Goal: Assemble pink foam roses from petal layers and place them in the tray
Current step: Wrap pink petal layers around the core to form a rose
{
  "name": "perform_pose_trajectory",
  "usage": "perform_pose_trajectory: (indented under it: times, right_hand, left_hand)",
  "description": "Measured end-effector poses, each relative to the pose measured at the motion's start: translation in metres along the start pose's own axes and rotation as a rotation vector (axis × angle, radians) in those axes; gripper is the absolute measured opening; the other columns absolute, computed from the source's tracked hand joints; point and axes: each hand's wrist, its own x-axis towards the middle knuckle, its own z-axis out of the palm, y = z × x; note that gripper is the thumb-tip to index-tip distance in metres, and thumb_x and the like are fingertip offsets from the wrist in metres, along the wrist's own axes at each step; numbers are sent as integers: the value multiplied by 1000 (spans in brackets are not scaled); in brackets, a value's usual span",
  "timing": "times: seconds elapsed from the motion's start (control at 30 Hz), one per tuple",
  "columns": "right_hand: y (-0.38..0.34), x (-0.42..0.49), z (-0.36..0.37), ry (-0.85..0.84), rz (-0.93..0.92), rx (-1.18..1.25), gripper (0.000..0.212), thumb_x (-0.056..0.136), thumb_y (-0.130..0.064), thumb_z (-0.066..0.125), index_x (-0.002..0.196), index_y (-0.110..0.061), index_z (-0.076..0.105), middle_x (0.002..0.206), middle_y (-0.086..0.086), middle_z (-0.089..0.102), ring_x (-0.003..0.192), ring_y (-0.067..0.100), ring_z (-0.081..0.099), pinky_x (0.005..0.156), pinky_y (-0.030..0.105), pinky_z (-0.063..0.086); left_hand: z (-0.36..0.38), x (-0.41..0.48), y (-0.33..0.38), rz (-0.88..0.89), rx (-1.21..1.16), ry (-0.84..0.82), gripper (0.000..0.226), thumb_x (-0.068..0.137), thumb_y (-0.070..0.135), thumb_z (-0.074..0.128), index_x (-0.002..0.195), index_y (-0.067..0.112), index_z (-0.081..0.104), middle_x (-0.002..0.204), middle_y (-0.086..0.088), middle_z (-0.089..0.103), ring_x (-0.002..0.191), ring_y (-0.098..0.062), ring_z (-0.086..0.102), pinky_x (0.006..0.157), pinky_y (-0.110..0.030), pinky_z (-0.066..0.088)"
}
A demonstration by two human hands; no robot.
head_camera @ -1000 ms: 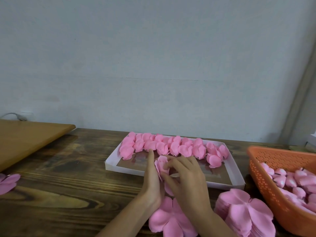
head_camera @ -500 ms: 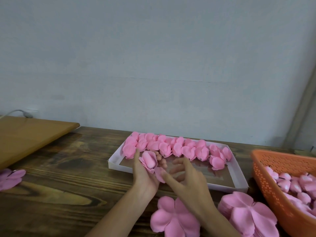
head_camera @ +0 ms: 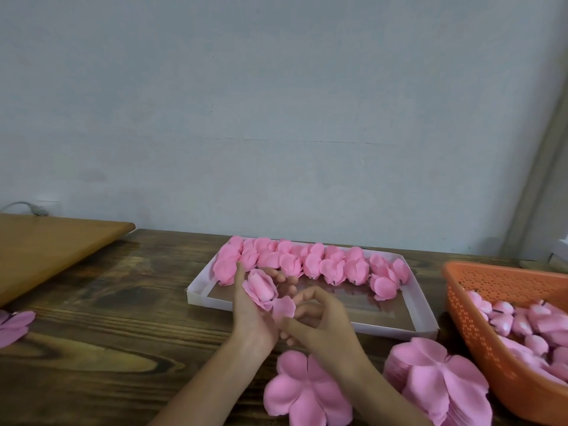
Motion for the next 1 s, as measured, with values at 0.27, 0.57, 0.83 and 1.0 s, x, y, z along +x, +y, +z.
perform_pose_trajectory:
  times: [0.27, 0.57, 0.83, 1.0]
  right_hand:
    - [4, -2, 4, -18, -100, -48, 25, 80, -11, 84, 95, -8, 65, 80, 11, 77, 72, 20, 69, 71, 40, 57]
    - [2, -4, 6, -11, -176, -68, 27, 78, -5, 85, 96, -16, 67, 98, 3, 79, 85, 21, 73, 79, 38, 59]
    - [0, -6, 6, -27, -288, -230, 33, 79, 3, 75, 94, -26, 69, 100, -1, 75, 81, 20, 71, 74, 41, 62]
    - [4, -6, 1, -52, -346, -386, 24, 86, -11, 69, 99, -31, 67, 83, -2, 72, 61, 23, 64, 63, 42, 57]
  left_hand:
    - [3, -10, -4, -45, -68, -22, 71, 93, 66, 52, 48, 13, 64, 56, -8, 63, 54, -24, 70, 53, -33, 60]
    - [3, -9, -2, -19, -16, -30, 65, 84, 68, 56, 51, 12, 66, 60, -9, 66, 57, -23, 69, 58, -32, 59]
    - [5, -13, -2, -98, -36, 17, 64, 93, 69, 51, 58, 17, 64, 62, -1, 61, 46, -18, 58, 46, -30, 52]
    - [4, -12, -6, -54, 31, 72, 69, 95, 71, 47, 55, 17, 60, 56, 0, 53, 41, -14, 47, 43, -22, 41]
